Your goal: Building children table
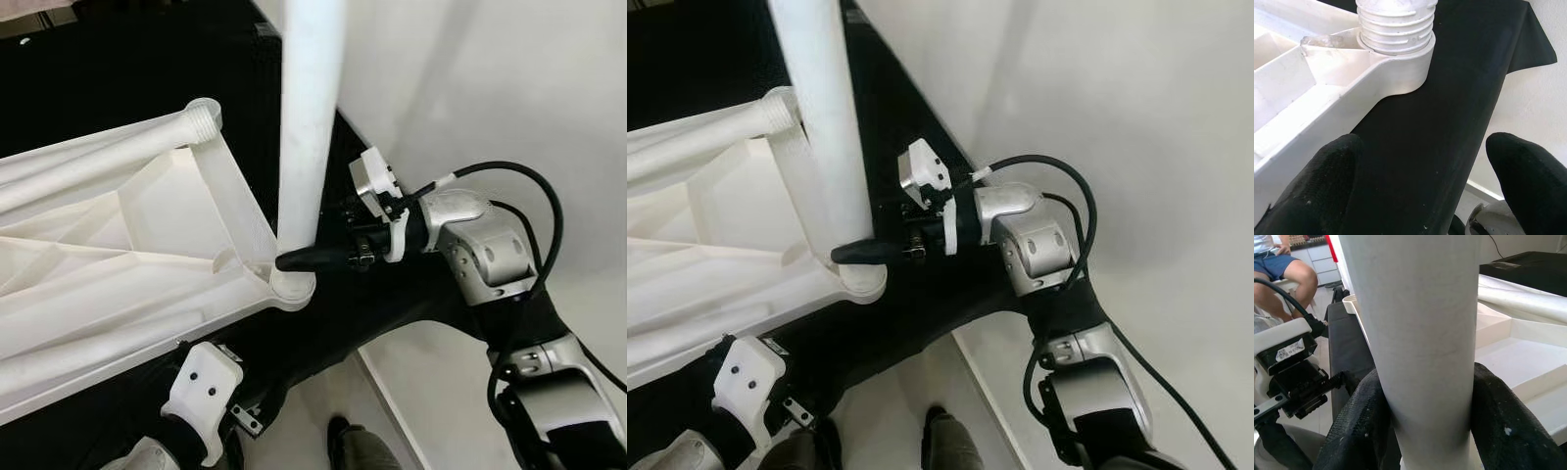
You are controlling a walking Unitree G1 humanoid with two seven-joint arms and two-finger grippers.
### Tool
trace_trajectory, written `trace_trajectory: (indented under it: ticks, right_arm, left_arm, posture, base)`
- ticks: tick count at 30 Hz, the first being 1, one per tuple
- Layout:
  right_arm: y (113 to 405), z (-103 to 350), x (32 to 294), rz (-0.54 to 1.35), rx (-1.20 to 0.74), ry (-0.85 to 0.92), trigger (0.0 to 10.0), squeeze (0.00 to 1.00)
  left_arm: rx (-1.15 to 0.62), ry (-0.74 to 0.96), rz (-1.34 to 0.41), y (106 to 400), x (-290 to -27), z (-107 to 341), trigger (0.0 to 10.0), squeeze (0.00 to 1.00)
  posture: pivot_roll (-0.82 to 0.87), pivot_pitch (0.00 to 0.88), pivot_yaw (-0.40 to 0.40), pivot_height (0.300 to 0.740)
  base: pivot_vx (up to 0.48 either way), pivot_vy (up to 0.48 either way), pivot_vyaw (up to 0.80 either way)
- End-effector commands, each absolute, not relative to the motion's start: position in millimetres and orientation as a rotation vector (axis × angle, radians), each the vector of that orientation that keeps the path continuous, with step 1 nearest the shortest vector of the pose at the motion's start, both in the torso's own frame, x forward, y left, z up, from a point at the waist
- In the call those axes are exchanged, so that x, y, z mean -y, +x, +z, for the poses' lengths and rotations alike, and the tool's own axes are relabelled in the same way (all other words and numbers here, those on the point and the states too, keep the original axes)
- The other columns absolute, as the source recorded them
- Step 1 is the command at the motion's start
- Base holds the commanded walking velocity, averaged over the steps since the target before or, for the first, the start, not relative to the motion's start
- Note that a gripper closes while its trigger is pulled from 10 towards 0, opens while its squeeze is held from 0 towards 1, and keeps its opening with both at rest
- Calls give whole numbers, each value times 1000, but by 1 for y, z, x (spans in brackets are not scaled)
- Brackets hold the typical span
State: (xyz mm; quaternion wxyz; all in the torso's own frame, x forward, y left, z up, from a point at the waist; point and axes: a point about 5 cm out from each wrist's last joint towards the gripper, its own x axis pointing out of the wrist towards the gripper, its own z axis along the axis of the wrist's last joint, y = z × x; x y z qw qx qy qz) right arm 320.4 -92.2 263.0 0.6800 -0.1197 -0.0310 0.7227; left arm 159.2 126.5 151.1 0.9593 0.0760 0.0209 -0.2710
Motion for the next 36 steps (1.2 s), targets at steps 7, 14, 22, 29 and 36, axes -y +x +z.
trace_trajectory:
  ticks: [7,14,22,29,36]
  right_arm:
    - [313,242,103,1473,3,-244,0,0]
    - [276,181,92,566,-129,-123,0,0]
    - [280,179,90,560,-123,-199,0,0]
    - [277,211,62,866,-7,-113,10000,1000]
    - [268,237,48,1206,129,-152,10000,0]
  left_arm:
    - [-55,145,-547,157,-125,149,10000,0]
    - [-55,149,-542,158,-130,148,10000,0]
    - [-55,157,-548,163,-130,145,10000,0]
    - [-49,158,-537,166,-129,143,10000,0]
    - [-46,153,-544,167,-126,144,10000,0]
  posture:
    - [-206,305,-106,740]
    - [-222,311,-98,740]
    - [-224,280,-93,740]
    - [-222,260,-94,740]
    - [-212,250,-97,740]
  base:
    - [0,0,0]
    - [0,0,0]
    - [0,0,0]
    - [0,0,0]
    - [0,0,0]
